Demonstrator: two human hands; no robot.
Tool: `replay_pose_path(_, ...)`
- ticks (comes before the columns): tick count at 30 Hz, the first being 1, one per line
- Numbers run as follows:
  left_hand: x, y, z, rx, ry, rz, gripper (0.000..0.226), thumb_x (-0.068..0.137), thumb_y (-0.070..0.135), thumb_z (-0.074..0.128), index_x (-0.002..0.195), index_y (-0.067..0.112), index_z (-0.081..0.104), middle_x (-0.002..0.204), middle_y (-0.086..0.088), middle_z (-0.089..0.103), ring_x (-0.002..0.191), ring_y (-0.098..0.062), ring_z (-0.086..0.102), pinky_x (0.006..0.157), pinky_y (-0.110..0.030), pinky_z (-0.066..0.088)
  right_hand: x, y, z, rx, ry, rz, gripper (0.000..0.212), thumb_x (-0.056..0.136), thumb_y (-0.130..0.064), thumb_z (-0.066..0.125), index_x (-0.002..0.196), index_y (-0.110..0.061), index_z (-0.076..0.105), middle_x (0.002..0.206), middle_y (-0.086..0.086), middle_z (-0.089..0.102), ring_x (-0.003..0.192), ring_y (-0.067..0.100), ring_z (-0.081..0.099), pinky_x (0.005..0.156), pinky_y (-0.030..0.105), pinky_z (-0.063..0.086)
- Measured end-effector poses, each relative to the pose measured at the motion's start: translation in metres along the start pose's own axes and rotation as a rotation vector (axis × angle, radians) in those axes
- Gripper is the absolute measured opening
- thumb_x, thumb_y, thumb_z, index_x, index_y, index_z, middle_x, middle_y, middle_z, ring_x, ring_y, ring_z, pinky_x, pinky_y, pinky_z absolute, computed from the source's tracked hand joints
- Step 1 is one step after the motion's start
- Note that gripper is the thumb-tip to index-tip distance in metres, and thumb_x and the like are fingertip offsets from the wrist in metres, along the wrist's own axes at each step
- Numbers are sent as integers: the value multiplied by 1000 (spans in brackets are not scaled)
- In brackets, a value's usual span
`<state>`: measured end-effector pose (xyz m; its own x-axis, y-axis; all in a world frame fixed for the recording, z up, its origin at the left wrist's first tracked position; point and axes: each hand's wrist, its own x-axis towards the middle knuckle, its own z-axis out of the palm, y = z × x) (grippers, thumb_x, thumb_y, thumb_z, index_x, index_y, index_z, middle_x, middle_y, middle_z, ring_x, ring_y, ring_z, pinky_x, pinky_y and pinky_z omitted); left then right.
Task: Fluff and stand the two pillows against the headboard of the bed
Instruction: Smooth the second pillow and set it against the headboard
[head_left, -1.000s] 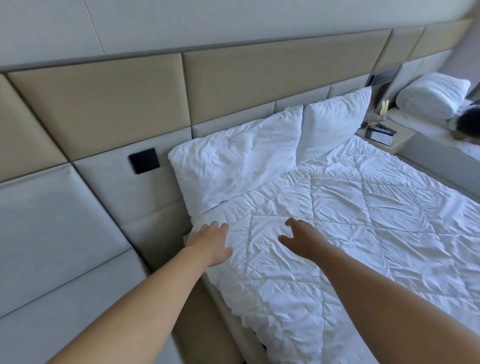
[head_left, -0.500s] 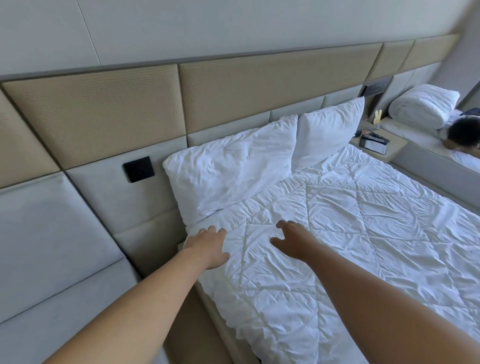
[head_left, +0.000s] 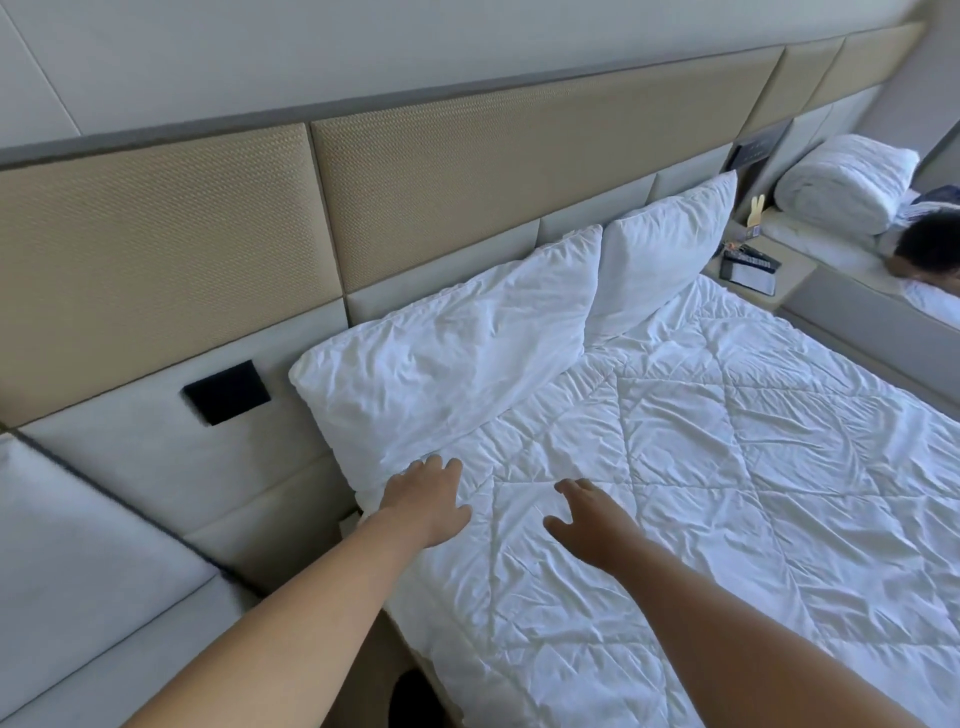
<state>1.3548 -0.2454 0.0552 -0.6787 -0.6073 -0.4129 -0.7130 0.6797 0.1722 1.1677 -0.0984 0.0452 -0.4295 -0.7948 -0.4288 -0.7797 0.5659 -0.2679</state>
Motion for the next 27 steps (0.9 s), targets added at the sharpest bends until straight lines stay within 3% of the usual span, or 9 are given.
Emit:
replay_pose_path(9, 62, -38, -27, -67, -22, 87, 57, 96, 51, 44, 140, 16, 36, 135, -7, 45, 121, -29, 47, 93, -43, 46, 80, -42, -32, -7, 30, 58, 55, 97, -39, 56, 144, -13, 45, 143, 8, 51, 130, 26, 51, 103, 33, 41)
replay_pose_path(17, 90, -70, -38, -106, -17, 52, 58, 97, 52, 43, 142, 17, 37, 136, -6, 46, 122, -28, 47, 94, -42, 47, 131, -55, -41, -17, -66, 68, 56, 95, -38, 57, 144, -14, 45, 141, 10, 52, 128, 28, 52, 104, 36, 42)
replay_pose_path(23, 108, -57, -54, -130, 78, 0, 61, 96, 53, 44, 145, 17, 35, 140, -5, 45, 125, -27, 46, 97, -42, 46, 177, -32, -59, -100, -75, -39, 57, 95, -38, 58, 144, -12, 45, 143, 10, 50, 130, 29, 51, 106, 38, 43)
replay_pose_path(27, 130, -41, -62, -158, 200, -65, 62, 96, 54, 45, 145, 17, 37, 144, -5, 44, 128, -26, 45, 99, -43, 45, 228, 10, -81, -122, -14, -103, 62, 97, -50, 54, 144, -11, 46, 146, 10, 50, 134, 29, 49, 108, 39, 40)
